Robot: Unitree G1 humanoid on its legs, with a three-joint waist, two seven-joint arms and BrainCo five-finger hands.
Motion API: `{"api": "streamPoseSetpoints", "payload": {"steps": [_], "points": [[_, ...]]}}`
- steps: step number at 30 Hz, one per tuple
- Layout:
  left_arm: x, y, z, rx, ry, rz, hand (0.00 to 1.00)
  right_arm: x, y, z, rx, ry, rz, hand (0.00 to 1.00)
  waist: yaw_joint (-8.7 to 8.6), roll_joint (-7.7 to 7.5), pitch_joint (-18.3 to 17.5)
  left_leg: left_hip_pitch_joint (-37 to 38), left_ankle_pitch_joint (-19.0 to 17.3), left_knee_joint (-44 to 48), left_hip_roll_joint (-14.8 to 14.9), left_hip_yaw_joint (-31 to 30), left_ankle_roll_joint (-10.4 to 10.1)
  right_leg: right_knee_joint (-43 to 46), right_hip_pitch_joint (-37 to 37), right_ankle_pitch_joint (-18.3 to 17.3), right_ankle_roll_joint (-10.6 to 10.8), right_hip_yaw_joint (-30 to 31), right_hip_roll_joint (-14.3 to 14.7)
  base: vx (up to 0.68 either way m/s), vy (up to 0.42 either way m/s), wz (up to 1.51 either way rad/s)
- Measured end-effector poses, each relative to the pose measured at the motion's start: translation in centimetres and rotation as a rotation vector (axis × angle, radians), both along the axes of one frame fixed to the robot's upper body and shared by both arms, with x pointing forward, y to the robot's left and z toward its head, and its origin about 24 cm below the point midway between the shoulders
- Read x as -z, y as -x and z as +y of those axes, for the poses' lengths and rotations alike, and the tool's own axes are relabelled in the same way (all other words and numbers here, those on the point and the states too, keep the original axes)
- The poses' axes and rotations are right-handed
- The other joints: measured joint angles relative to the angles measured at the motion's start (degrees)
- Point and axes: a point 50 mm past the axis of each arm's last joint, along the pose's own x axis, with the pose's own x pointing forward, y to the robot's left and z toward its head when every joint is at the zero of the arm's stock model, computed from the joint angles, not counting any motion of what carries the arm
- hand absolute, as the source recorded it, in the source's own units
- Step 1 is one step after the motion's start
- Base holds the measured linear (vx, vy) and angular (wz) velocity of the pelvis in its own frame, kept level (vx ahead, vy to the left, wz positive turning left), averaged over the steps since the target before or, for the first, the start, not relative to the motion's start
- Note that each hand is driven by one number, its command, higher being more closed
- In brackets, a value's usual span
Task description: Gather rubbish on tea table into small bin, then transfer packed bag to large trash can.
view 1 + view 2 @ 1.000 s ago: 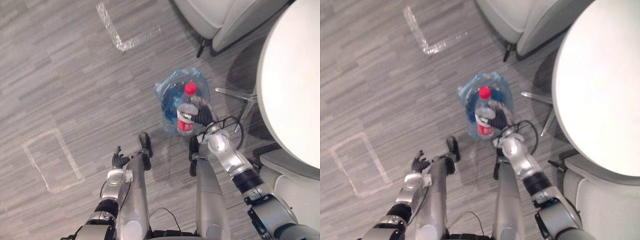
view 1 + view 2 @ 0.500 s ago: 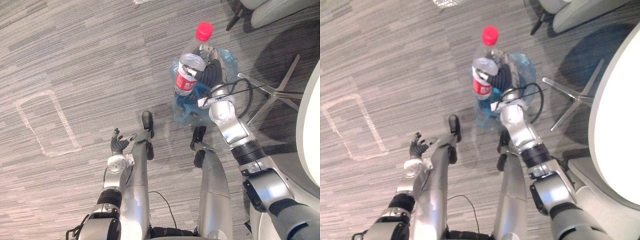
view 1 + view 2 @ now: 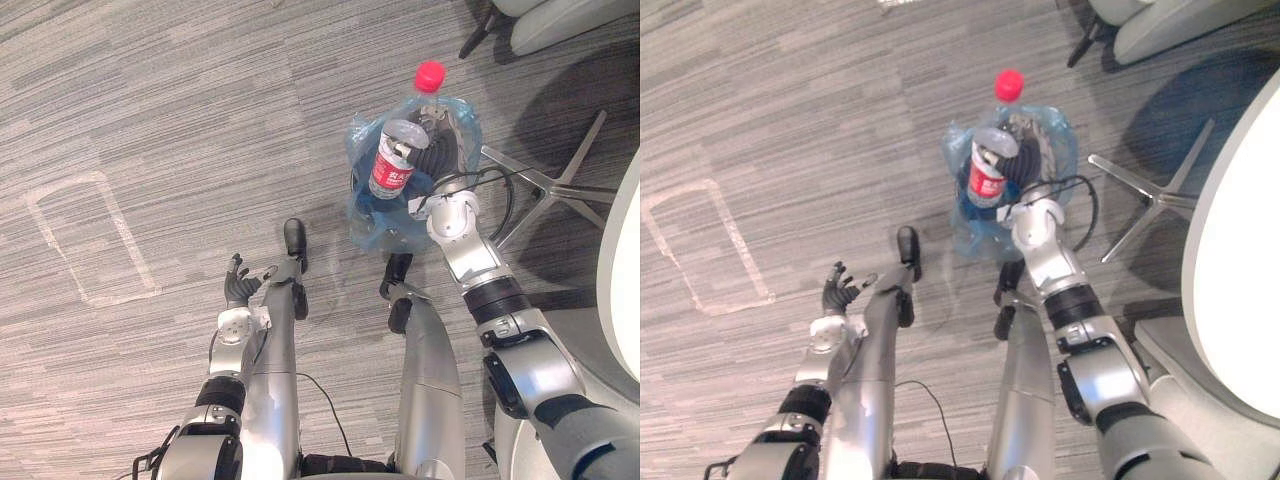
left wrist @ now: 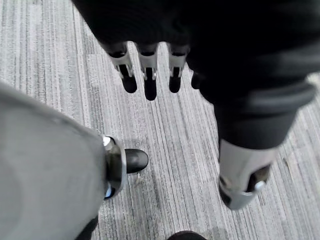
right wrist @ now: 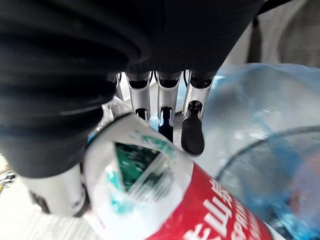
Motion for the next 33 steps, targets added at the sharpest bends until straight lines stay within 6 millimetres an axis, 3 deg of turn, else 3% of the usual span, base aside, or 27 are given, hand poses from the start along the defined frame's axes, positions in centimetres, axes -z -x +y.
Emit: {"api": "streamPoseSetpoints", "payload": {"steps": [7, 21, 28, 33], "points": [[0.0, 0.0, -0.2, 0.012, -0.007, 0.001, 0.00, 1.2, 0.3, 0.0, 0.018, -0.032, 0.018, 0.00, -0.04, -0.62, -0.44, -0.04, -0.64, 1.05, 0.69, 1.19, 0.55, 0.76, -0.93, -0.02, 0.01, 1.28, 0.21, -0.02, -0.025, -0.09], [-0.1, -0.1, -0.3, 0.023, -0.022, -0.003, 0.00, 4.2, 0.9, 1.4, -0.007, 0.234, 0.077, 0.00, -0.55, -0.75, -0.53, 0.06, -0.55, 1.61, 1.53, 1.25, 0.32, 0.58, -0.62, 0.46, -0.10, 1.43, 0.96, 0.00, -0.011, -0.02], [-0.3, -0.2, -0.3, 0.019, -0.021, -0.016, 0.00, 8.2, 0.3, 1.0, 0.012, 0.378, 0.259, 0.00, -0.45, -0.75, -0.53, -0.21, 0.94, -1.64, 0.72, 1.26, 0.35, -0.31, -1.69, 0.88, -0.09, 1.08, 0.48, 0.00, -0.015, 0.06], [-0.9, -1.0, -0.4, 0.012, -0.006, -0.032, 0.00, 9.3, -0.4, 0.9, 0.036, 0.427, 0.349, 0.00, -0.45, -0.73, -0.54, -2.71, 2.95, -3.21, -0.26, 0.27, -0.17, 0.18, -4.45, 0.73, -0.28, 0.08, -0.21, 0.01, -0.018, 0.16]]}}
